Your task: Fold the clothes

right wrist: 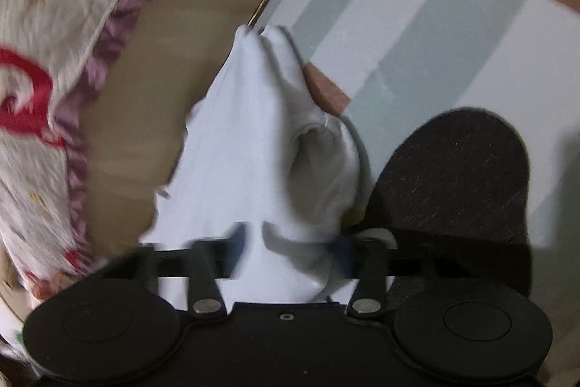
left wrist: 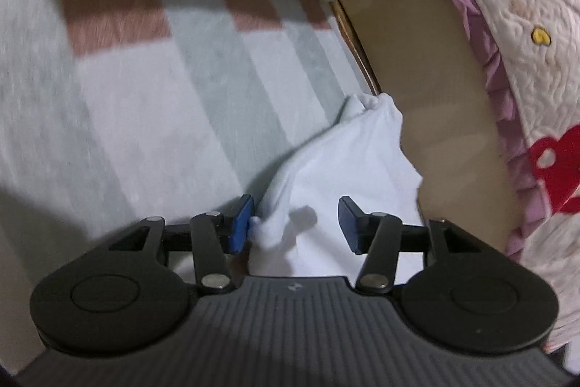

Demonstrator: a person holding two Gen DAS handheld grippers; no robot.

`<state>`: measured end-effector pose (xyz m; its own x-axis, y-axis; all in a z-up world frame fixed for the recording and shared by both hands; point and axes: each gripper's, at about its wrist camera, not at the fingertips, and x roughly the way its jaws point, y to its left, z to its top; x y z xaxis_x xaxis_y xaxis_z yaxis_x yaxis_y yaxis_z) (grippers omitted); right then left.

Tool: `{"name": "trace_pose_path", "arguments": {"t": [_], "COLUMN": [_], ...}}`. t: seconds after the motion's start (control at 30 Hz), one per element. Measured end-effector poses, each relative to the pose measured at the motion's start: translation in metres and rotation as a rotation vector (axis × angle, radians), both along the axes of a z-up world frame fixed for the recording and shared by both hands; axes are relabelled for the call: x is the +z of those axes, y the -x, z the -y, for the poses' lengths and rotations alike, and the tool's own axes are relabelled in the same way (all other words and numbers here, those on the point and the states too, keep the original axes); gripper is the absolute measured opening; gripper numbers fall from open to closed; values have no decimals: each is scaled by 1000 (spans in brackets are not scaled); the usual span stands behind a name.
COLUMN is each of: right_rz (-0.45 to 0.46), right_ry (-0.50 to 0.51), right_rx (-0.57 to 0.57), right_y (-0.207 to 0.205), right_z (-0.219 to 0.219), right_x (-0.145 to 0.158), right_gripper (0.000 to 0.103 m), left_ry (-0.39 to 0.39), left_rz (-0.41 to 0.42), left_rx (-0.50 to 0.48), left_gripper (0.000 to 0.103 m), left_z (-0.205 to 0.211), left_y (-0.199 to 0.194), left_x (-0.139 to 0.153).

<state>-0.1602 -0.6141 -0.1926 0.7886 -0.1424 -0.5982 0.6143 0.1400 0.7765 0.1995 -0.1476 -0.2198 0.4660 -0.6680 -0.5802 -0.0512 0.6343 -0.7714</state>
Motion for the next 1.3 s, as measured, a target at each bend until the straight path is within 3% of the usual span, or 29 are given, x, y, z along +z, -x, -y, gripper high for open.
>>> {"name": "trace_pose_path", "arguments": {"t": [0.03, 0.07, 0.17, 0.3, 0.37, 0.43, 0.5, 0.57, 0.73, 0.83, 0.87, 0.97, 1.0, 1.03, 1.13, 1.17, 1.2, 1.23, 1.3], "right_rz": [-15, -30, -75, -135, -165, -192, -146, -114, -119, -150, -109, 44, 57, 71, 70, 75, 80, 84, 81], "right_ry": [24, 48, 121, 217, 266, 176, 52, 24, 64, 45, 31, -62, -58, -54, -20, -24, -29, -34, 34], "right_rx": [-3, -6, -15, -28, -34, -55, -99, -114, -81, -104, -127, -141, -125, -109, -89, -87, -84, -82, -41], "right_y": [1, 1, 3, 6, 7, 9, 19, 21, 15, 14, 16, 19, 15, 12, 4, 2, -1, -3, -4], "right_z": [-1, -3, -7, -13, -15, -7, -2, -1, -4, -1, 1, 8, 9, 10, 15, 18, 21, 23, 20], "right_x": [5, 10, 25, 44, 54, 38, 21, 16, 16, 9, 5, -14, -16, -19, -21, -23, -26, -28, -8], "right_gripper": [15, 13, 10, 9, 8, 9, 9, 13, 20, 47, 48, 48, 47, 43, 32, 19, 14, 12, 11], "left_ry": [-4, -23, -117, -175, -136, -54, 82, 112, -93, -159, -135, 128, 182, 183, 83, 38, -18, -80, -187], "left_rz": [3, 11, 52, 74, 44, -7, -96, -128, 59, 142, 140, 37, 13, 17, 84, 116, 140, 159, 182], "left_rx": [-9, -20, -64, -107, -121, -127, -119, -111, -116, -80, -71, 13, 50, 62, 7, -21, -47, -69, -102], "left_gripper": [49, 45, 37, 37, 38, 40, 46, 46, 46, 46, 46, 44, 41, 40, 38, 33, 16, 7, 6], "left_z": [1, 1, 7, 11, 11, 10, 7, 7, 24, 31, 30, 12, 8, 7, 17, 22, 28, 32, 35], "left_y": [2, 6, 12, 13, 12, 10, 5, 5, 4, 2, 1, 3, 5, 5, 0, 0, -1, -1, -2], "left_x": [0, 2, 8, 15, 13, 6, -6, -10, 13, 15, 12, -12, -18, -18, -9, -5, -3, 1, 13]}}
